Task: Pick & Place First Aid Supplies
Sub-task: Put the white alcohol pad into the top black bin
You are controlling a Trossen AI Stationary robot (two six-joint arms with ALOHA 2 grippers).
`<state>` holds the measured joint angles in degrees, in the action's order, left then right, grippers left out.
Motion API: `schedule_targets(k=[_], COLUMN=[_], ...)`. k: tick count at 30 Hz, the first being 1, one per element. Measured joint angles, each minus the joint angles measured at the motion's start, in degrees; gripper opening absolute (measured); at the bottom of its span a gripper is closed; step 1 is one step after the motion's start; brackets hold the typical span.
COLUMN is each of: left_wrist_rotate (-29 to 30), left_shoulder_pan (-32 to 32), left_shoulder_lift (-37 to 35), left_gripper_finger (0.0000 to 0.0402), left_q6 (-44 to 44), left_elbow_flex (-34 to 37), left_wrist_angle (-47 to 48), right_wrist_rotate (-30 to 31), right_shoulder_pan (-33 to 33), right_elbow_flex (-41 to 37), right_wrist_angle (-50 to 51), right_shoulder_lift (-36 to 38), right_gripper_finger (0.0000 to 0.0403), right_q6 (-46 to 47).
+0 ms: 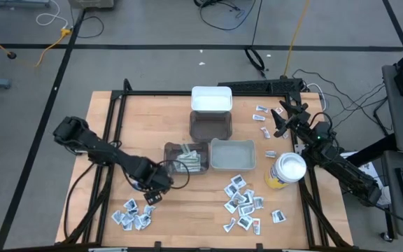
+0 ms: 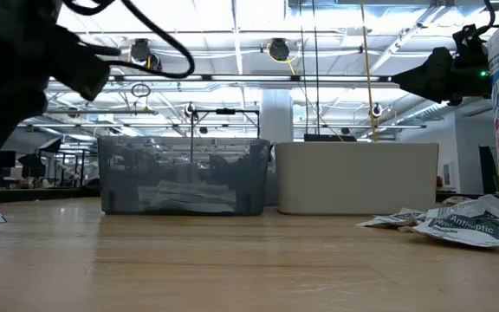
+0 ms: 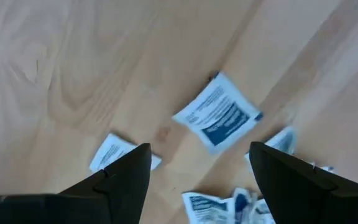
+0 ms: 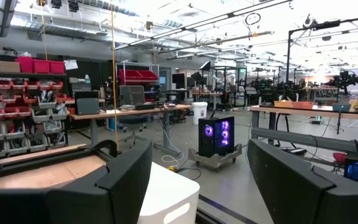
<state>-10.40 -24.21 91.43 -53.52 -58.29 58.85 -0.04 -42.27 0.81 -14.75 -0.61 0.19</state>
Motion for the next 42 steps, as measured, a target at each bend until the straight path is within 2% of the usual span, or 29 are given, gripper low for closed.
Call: schedule_targets(k=[17, 21, 32, 38, 42], left_wrist_rotate=[-0.1, -0.3, -0.9, -2.9, -3.8], left_shoulder_pan=[-2.5, -2.5, -2.3, -1.0, 0.4], left_shoulder_lift=[7.8, 7.7, 7.7, 3.9, 0.6], left_gripper_finger=[0.0245, 0.0209, 0.0055, 0.001, 0.0008], left_q6=[-0.4, -0.1, 0.7, 3.9, 6.7], left_elbow_flex=[3.0, 3.2, 3.4, 2.2, 0.6], left_wrist_angle=[-9.2, -9.2, -9.3, -7.0, -5.0], right_wrist_rotate=[0.0, 0.0, 0.0, 0.0, 0.0], right_shoulder_pan=[0.0, 0.0, 0.0, 0.0, 0.0], right_elbow_flex=[0.0, 0.0, 0.0, 0.0, 0.0], right_wrist_angle=[0.0, -0.1, 0.0, 0.0, 0.0], right_shoulder_lift=[0.0, 0.0, 0.0, 0.0, 0.0], right_gripper_finger=[0.0263, 0.0263, 0.0263, 0.0263, 0.0263], right_q6=[0.0, 0.0, 0.0, 0.0, 0.0])
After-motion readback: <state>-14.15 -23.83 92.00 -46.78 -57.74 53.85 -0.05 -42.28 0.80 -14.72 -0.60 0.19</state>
